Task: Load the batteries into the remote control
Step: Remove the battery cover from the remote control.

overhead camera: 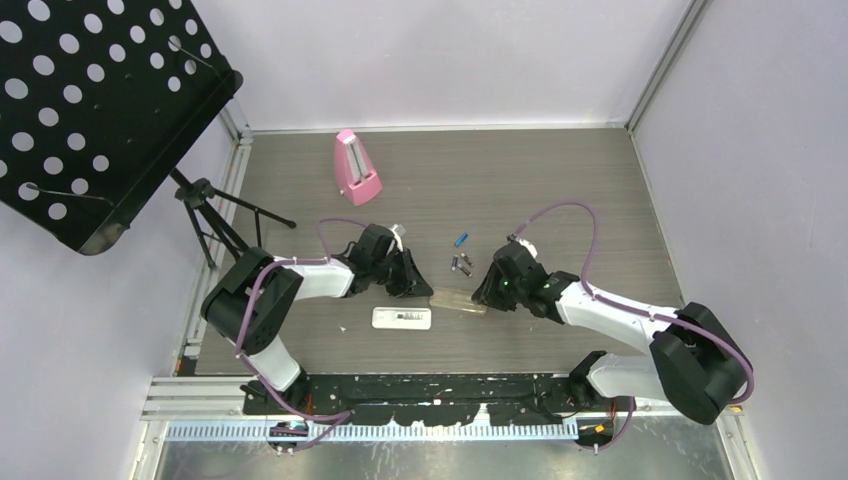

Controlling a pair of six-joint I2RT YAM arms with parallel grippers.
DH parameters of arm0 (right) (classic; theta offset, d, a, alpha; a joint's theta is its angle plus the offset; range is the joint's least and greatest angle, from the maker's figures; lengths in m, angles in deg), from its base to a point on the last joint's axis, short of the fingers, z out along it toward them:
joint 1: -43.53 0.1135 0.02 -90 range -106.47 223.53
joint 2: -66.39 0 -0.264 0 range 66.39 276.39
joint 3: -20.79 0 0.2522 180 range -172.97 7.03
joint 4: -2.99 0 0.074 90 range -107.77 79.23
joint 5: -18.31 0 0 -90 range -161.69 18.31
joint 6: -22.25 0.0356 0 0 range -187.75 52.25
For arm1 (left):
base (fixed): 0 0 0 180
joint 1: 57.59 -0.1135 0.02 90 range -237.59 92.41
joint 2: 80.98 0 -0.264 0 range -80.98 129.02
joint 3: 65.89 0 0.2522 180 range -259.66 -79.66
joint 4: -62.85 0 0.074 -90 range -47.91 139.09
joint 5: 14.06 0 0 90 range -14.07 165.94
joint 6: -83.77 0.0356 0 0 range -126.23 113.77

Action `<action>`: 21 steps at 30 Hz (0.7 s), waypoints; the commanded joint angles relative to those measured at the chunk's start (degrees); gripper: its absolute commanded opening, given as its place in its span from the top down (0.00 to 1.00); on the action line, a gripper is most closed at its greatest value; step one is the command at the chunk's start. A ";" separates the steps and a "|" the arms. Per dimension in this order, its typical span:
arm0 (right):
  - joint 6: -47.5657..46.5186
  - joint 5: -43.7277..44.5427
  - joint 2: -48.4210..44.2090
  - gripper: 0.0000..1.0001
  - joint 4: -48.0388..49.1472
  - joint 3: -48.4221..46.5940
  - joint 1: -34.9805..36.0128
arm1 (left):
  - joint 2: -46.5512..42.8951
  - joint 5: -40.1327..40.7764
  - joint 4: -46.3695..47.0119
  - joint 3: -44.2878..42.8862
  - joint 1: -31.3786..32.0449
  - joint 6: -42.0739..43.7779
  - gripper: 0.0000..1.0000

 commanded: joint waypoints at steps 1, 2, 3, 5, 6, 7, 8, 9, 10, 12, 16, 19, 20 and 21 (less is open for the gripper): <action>2.68 -3.58 -2.15 0.74 11.06 -1.63 1.21 | 2.86 6.66 -6.43 1.60 2.24 2.04 0.90; 2.49 -3.00 -2.51 0.74 9.54 -1.72 1.21 | 2.72 6.86 -6.69 1.58 2.30 2.05 0.90; 2.53 -2.58 -2.91 0.74 9.28 -1.61 1.21 | 2.65 7.12 -6.95 1.47 2.27 2.11 0.90; 2.43 -1.82 -3.46 0.74 8.48 -1.89 1.17 | 2.34 7.53 -7.40 1.50 2.24 2.29 0.90; 2.31 -1.55 -3.68 0.74 8.09 -2.05 1.19 | 2.21 7.72 -7.61 1.47 2.28 2.38 0.90; 2.28 -1.47 -3.78 0.74 8.07 -2.08 1.14 | 2.14 7.81 -7.77 1.41 2.26 2.52 0.90; 2.28 -1.50 -3.93 0.74 8.07 -2.00 1.12 | 2.03 7.90 -7.88 1.43 2.23 2.57 0.90; 2.28 -1.68 -3.98 0.74 8.36 -2.00 1.11 | 2.00 7.96 -8.06 1.42 2.22 2.62 0.90; 2.28 -1.72 -3.94 0.75 8.26 -2.06 1.08 | 1.95 7.96 -8.20 1.32 2.27 2.66 0.90; 2.20 -1.27 -3.39 0.74 7.37 -2.37 1.12 | 1.87 8.03 -8.21 1.34 2.25 2.60 0.90; 2.21 3.68 -2.61 0.74 3.53 -3.21 1.12 | 1.30 8.45 -8.65 1.26 2.27 2.57 0.90; 1.29 7.93 -2.58 0.74 -0.53 -4.48 1.08 | 0.36 9.24 -9.47 0.90 2.22 2.85 0.89; 0.83 9.34 -2.58 0.73 -1.65 -5.05 1.01 | 0.01 9.62 -10.22 0.72 2.27 3.05 0.89; 0.18 10.84 -2.54 0.72 -2.62 -5.70 0.84 | -0.22 9.86 -11.15 0.51 2.24 3.24 0.89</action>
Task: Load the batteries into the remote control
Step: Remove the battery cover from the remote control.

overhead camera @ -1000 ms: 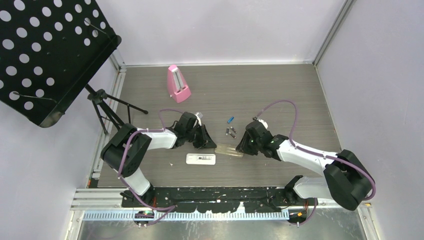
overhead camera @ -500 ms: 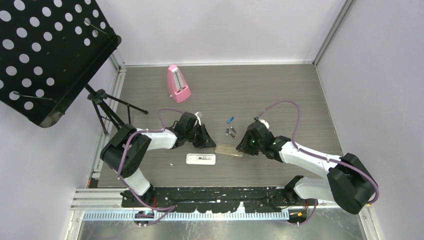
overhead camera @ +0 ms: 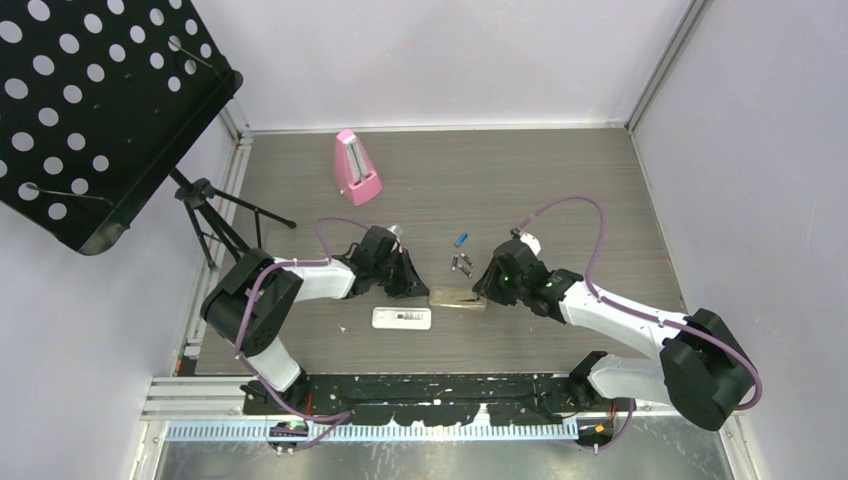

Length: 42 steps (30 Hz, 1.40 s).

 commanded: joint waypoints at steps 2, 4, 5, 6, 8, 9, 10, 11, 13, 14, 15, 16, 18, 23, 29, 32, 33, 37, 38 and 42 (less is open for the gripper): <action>-2.45 8.50 0.07 0.71 -2.21 -5.64 0.07 | -0.20 4.20 -9.81 0.27 1.39 3.01 0.89; -4.17 9.91 0.70 0.69 -3.06 -6.87 -0.15 | -0.53 4.42 -10.40 0.04 1.32 3.29 0.89; -4.97 10.70 1.05 0.68 -3.61 -7.47 -0.21 | -0.67 4.65 -10.69 -0.06 1.33 3.38 0.89; -5.59 11.25 1.54 0.66 -4.51 -8.22 -0.30 | -0.72 4.82 -10.93 -0.17 1.33 3.47 0.88; -6.33 12.48 2.69 0.63 -6.82 -9.53 -0.35 | -0.84 4.96 -11.38 -0.28 1.32 3.61 0.88; -6.59 12.76 3.27 0.61 -8.06 -9.99 -0.35 | -0.96 4.96 -11.40 -0.35 1.31 3.67 0.88; -6.80 12.74 4.04 0.58 -9.44 -10.55 -0.35 | -0.98 4.96 -11.50 -0.37 1.32 3.69 0.87; -6.95 12.33 4.61 0.55 -10.82 -10.96 -0.39 | -1.14 5.01 -11.58 -0.37 1.34 3.70 0.87; -7.21 11.14 5.26 0.51 -13.74 -12.07 -0.35 | -1.43 5.13 -11.83 -0.45 1.31 3.83 0.86; -7.29 10.11 5.39 0.50 -14.68 -12.20 -0.35 | -1.61 5.14 -11.95 -0.52 1.34 3.87 0.85; -7.55 8.80 5.36 0.49 -15.11 -12.13 -0.35 | -1.68 5.10 -12.03 -0.61 1.32 3.99 0.85; -7.79 7.00 5.33 0.49 -14.98 -12.00 -0.34 | -1.72 5.01 -12.20 -0.80 1.37 4.09 0.85; -7.93 3.94 5.37 0.50 -14.83 -11.93 -0.35 | -1.77 4.69 -12.27 -0.96 1.34 4.21 0.85; -7.89 -0.32 5.70 0.51 -12.43 -11.36 -0.35 | -1.64 3.59 -11.68 -1.14 1.36 4.24 0.85; -8.32 -0.67 9.13 0.48 -11.94 -12.81 -0.36 | -1.56 3.19 -11.69 -1.27 1.31 4.23 0.86; -8.86 -0.56 10.49 0.49 -10.83 -13.04 -0.35 | -1.60 3.02 -11.66 -1.33 1.31 4.22 0.86; -9.18 -0.64 10.80 0.50 -10.20 -12.99 -0.35 | -1.57 2.85 -11.58 -1.34 1.30 4.22 0.86; -9.77 -1.65 11.48 0.59 -7.68 -12.88 -0.35 | -1.64 2.71 -11.67 -1.42 1.36 4.38 0.85; -9.82 -1.79 11.66 0.61 -7.66 -13.10 -0.35 | -1.65 2.68 -11.74 -1.43 1.31 4.44 0.86; -9.89 -2.04 11.86 0.70 -7.73 -13.42 -0.35 | -1.74 2.66 -11.84 -1.57 1.31 4.57 0.86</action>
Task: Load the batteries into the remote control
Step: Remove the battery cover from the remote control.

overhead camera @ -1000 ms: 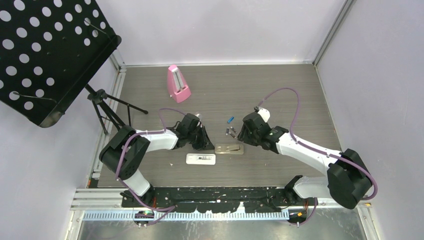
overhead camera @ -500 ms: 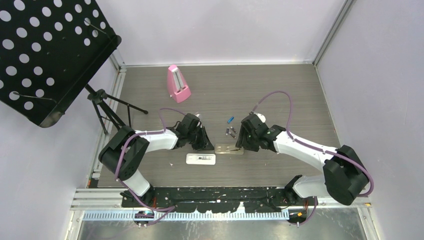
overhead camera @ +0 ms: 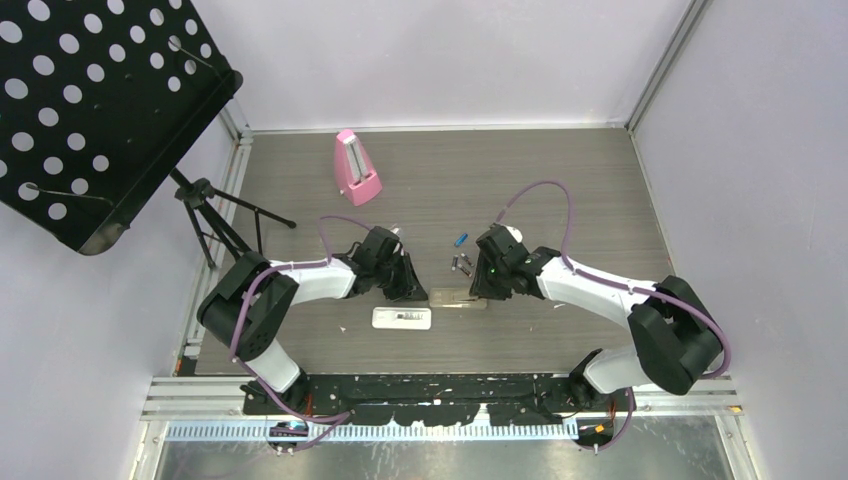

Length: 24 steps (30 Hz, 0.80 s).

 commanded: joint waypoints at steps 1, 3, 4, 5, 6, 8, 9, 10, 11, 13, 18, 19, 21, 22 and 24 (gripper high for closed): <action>-0.72 0.01 -0.10 0.72 2.38 -2.60 -0.06 | -0.05 1.72 -5.10 -0.08 0.26 2.43 0.86; -0.82 0.97 -0.58 0.76 2.40 -2.65 -0.06 | -0.11 1.69 -5.14 -0.07 0.24 2.43 0.86; -0.87 1.64 -0.88 0.77 2.39 -2.73 -0.06 | -0.19 1.79 -5.21 -0.07 0.21 2.43 0.86; -1.01 2.40 -1.23 0.79 2.38 -2.78 -0.06 | -0.29 1.80 -5.31 -0.07 0.26 2.48 0.85; -1.14 3.04 -1.76 0.79 2.42 -2.78 -0.06 | -0.37 1.87 -5.42 -0.07 0.21 2.52 0.85; -1.47 4.17 -2.83 0.81 3.04 -2.74 -0.06 | -0.70 2.35 -5.94 -0.07 0.28 2.65 0.86; -1.66 4.53 -3.28 0.82 3.52 -2.68 -0.06 | -0.82 2.57 -6.10 -0.07 0.22 2.74 0.85; -1.82 5.09 -3.80 0.83 3.67 -2.69 -0.06 | -1.04 2.77 -6.36 -0.11 0.21 2.78 0.86; -1.95 5.60 -4.08 0.84 3.71 -2.72 -0.06 | -1.23 3.04 -6.63 -0.08 0.28 2.86 0.86; -2.17 6.39 -4.39 0.91 3.70 -2.80 -0.07 | -1.66 3.57 -7.18 -0.16 0.27 2.96 0.86; -2.20 9.39 -3.64 0.99 1.89 -3.50 -0.24 | -3.10 5.09 -8.77 -0.57 0.29 3.04 0.85; -2.34 10.24 -3.57 0.99 1.52 -3.48 -0.28 | -3.40 5.40 -9.14 -0.66 0.28 3.19 0.85; -2.78 12.43 -3.80 0.99 0.63 -3.41 -0.45 | -4.16 6.37 -10.24 -0.85 0.24 3.53 0.85; -2.79 13.26 -4.09 0.99 0.10 -3.39 -0.62 | -4.52 7.00 -10.83 -0.94 0.21 3.76 0.85; -2.57 14.37 -4.92 0.99 -0.57 -3.10 -1.24 | -5.36 8.13 -12.17 -1.04 0.27 4.12 0.84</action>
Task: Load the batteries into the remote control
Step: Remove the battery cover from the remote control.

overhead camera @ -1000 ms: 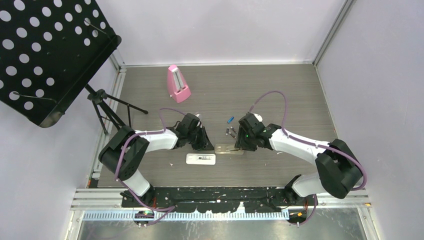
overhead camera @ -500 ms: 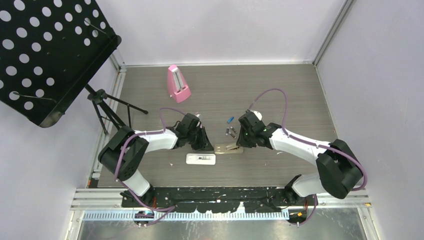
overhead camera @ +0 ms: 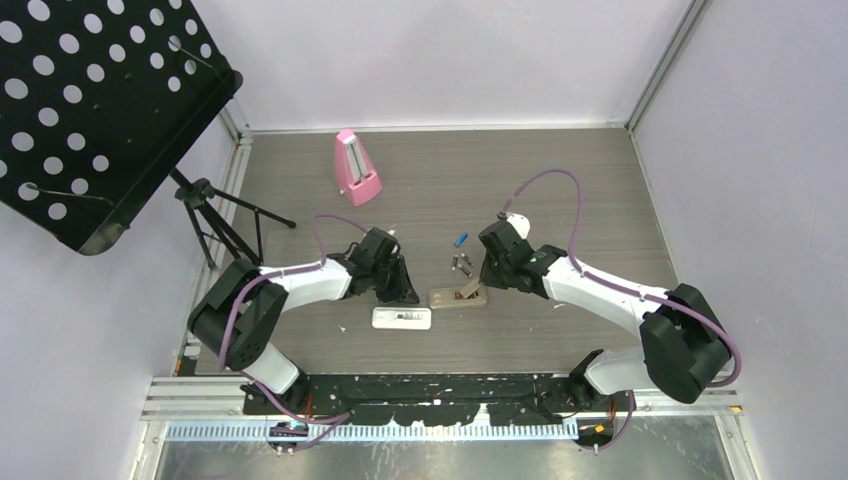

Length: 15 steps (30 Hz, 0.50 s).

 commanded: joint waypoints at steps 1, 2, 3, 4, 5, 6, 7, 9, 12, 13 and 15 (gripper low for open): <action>-0.13 6.09 -2.82 0.99 -1.16 -1.15 -1.40 | -2.68 5.26 -6.24 -0.91 0.23 2.63 0.84; 0.86 6.28 -3.68 1.00 -1.11 -0.71 -1.91 | -3.08 5.80 -6.62 -0.87 0.23 2.73 0.84; 2.00 6.36 -4.27 1.00 -1.07 -0.12 -2.86 | -3.44 6.23 -6.91 -0.86 0.21 2.81 0.83; 3.34 6.58 -4.81 0.99 -0.90 0.52 -3.58 | -3.91 6.64 -7.12 -0.80 0.19 2.83 0.83; 4.65 6.70 -5.47 0.99 -0.60 1.32 -4.35 | -4.18 6.96 -7.32 -0.85 0.23 2.90 0.82; 6.32 7.00 -6.22 0.99 -0.05 2.48 -5.20 | -4.39 7.30 -7.44 -0.86 0.29 2.92 0.82; 7.87 7.23 -7.16 1.00 0.64 3.77 -6.12 | -4.57 7.44 -7.64 -0.93 0.26 2.93 0.82; 11.36 7.55 -8.66 1.00 2.37 6.48 -8.40 | -4.90 7.66 -7.85 -1.08 0.16 2.97 0.82; 13.78 9.40 -9.08 0.99 2.83 9.32 -10.08 | -5.39 7.49 -7.93 -1.04 0.22 2.93 0.81; 14.16 9.86 -8.77 1.00 2.81 9.88 -10.38 | -5.63 7.49 -7.98 -0.99 0.22 2.93 0.81; 14.33 9.95 -8.07 1.00 2.73 10.41 -10.83 | -6.13 7.56 -8.17 -0.95 0.23 2.93 0.80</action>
